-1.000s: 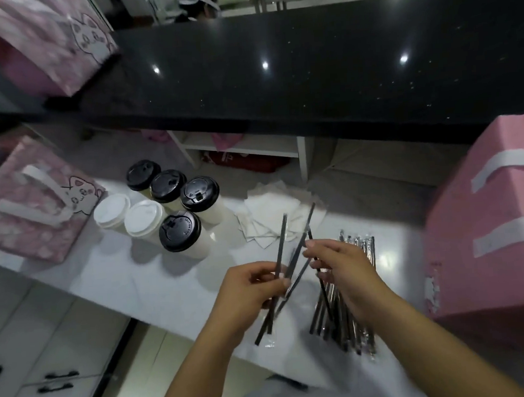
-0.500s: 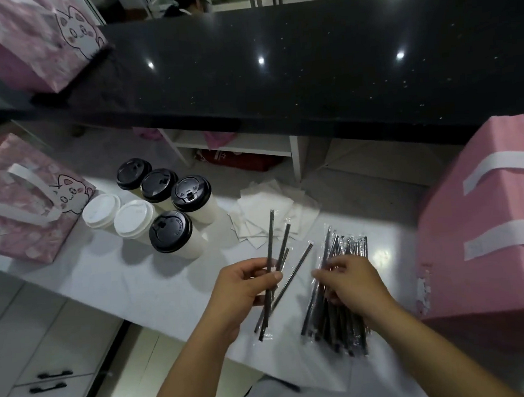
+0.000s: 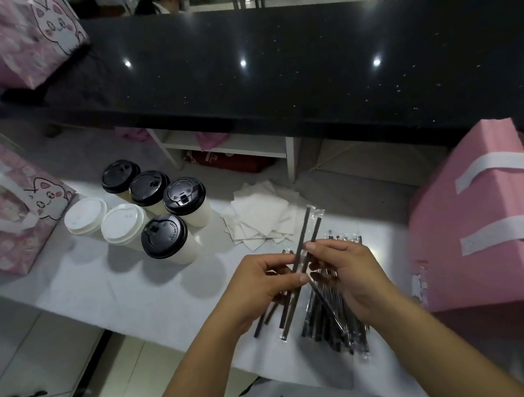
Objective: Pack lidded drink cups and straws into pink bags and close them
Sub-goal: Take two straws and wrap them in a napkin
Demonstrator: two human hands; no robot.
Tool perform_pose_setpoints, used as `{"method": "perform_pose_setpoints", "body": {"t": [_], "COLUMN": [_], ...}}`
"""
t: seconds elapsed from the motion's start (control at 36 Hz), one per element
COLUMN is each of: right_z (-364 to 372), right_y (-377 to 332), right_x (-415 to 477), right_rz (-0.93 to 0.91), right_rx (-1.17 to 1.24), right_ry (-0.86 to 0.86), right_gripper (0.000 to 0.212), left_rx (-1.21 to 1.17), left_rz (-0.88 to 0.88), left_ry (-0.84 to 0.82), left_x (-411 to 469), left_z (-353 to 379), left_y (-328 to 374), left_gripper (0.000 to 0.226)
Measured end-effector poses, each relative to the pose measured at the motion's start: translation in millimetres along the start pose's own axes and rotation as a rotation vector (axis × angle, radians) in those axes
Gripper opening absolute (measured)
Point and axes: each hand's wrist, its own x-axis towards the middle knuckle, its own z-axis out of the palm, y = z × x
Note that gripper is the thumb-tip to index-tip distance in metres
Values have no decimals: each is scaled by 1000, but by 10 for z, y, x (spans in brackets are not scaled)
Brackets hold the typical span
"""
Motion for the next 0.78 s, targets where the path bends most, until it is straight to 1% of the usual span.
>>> {"method": "perform_pose_setpoints", "body": {"t": [0.08, 0.25, 0.42, 0.44, 0.47, 0.5, 0.56, 0.58, 0.61, 0.67, 0.69, 0.72, 0.78], "right_z": [-6, -43, -115, -142, -174, -206, -267, -284, -296, -316, -321, -328, -350], "right_y": [20, 71, 72, 62, 49, 41, 27, 19, 19, 27, 29, 36, 53], "right_x": [17, 14, -6, -7, -8, -6, -8, -16, -21, -25, -27, -27, -23], "right_rz": [-3, -42, -60, -75, -100, -138, -220, -255, -286, -319, -322, -322, -322], "right_rx": [-22, -43, -40, -38, -47, -70, -126, -134, -137, -151, -156, -157, -156], "right_ry": [1, -5, 63, 84, 114, 149, 217, 235, 245, 254, 257, 258, 253], "right_gripper": [8, 11, 11, 10, 9, 9, 4, 3, 6, 10, 11, 11, 13], "left_rx": [31, 86, 158, 178, 225, 312, 563, 675, 772, 964, 1044, 1102, 1179], "left_rz": [-11, -31, -50, -32, 4, 55, 162, 195, 210, 211, 207, 205, 213], "left_ry": [-40, -138, -249, -229, -160, -41, 240, 333, 377, 376, 369, 371, 384], "left_x": [10, 55, 210, 269, 351, 456, 691, 810, 927, 1149, 1240, 1320, 1429], "left_z": [-10, -53, -147, -182, -225, -274, -365, -396, -415, -414, -403, -390, -367], "left_y": [-13, -27, -44, -42, -46, -61, -76, -74, -75, -80, -87, -99, -138], "left_gripper": [25, 23, 26, 24, 24, 27, 32, 37, 44, 58, 61, 61, 52]}}
